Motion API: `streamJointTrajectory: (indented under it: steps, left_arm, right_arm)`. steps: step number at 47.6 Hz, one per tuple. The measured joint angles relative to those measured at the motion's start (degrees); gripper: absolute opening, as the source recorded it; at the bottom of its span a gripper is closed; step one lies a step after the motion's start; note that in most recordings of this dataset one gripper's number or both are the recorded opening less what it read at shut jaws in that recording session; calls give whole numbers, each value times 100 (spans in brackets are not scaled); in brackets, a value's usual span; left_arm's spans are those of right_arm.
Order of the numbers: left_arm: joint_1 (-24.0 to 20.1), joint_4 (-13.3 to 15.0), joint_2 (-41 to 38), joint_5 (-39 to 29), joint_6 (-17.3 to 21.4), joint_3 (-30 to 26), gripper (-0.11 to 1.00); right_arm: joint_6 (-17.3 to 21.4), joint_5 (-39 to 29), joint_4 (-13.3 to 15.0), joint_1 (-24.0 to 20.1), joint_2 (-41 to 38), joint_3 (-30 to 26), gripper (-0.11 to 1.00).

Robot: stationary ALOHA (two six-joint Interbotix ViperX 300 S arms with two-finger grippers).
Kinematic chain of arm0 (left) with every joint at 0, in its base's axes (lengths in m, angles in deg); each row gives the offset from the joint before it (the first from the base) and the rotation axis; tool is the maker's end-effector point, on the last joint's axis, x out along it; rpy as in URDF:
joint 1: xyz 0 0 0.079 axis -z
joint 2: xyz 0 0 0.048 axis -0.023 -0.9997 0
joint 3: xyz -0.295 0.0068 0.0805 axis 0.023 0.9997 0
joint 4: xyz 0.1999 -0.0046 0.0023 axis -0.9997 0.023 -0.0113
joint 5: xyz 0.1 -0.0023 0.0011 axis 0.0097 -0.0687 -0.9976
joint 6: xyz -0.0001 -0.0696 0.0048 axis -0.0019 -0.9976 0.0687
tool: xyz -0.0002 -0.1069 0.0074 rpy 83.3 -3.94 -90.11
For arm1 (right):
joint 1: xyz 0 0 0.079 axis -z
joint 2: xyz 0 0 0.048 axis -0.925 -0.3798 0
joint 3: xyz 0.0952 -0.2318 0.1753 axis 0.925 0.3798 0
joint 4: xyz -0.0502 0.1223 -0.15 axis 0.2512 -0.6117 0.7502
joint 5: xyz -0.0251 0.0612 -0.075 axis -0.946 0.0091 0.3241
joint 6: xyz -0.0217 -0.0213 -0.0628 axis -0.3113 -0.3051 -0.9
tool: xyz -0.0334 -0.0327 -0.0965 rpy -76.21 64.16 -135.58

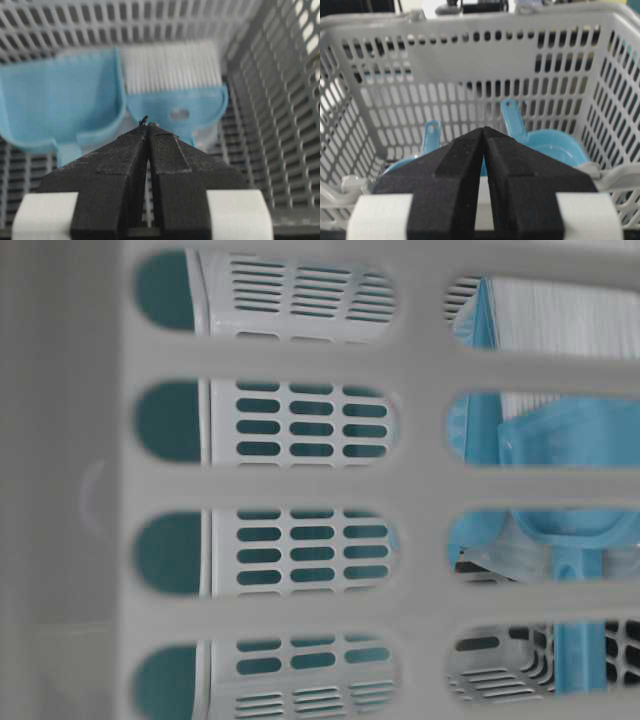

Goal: Pick up the hand brush from the shopping basket with the left arm.
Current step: 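Lower the left gripper into the basket over the blue brush handle, then close the left gripper on the blue hand brush handle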

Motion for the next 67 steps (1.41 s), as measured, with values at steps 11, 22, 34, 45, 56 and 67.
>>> streamJointTrajectory:
  steps: [11, 22, 34, 45, 56, 67]
  left_arm:
    - [53, 0, -1081, -1107, -114, -1028, 1]
    - [79, 0, -1934, -1872, -343, -1802, 54]
    - [176, 0, -2619, -2276, -633, -2171, 91]
    - [360, 0, -3050, -2338, -659, -2171, 91]
    - [519, 0, -3533, -2329, -747, -2118, 91]
    - [554, 0, -3718, -2250, -835, -1863, 91]
  right_arm:
    - [0, -70, 9, 0, 18, 0, 30]
    - [9, -62, 0, 0, 132, -9, 82]
    - [0, -70, 9, 0, 404, -44, 81]
    - [9, -79, 0, 0, 527, -44, 81]
    - [44, -79, 0, 0, 554, 26, 81]
    - [53, -70, 0, 0, 624, 158, 80]
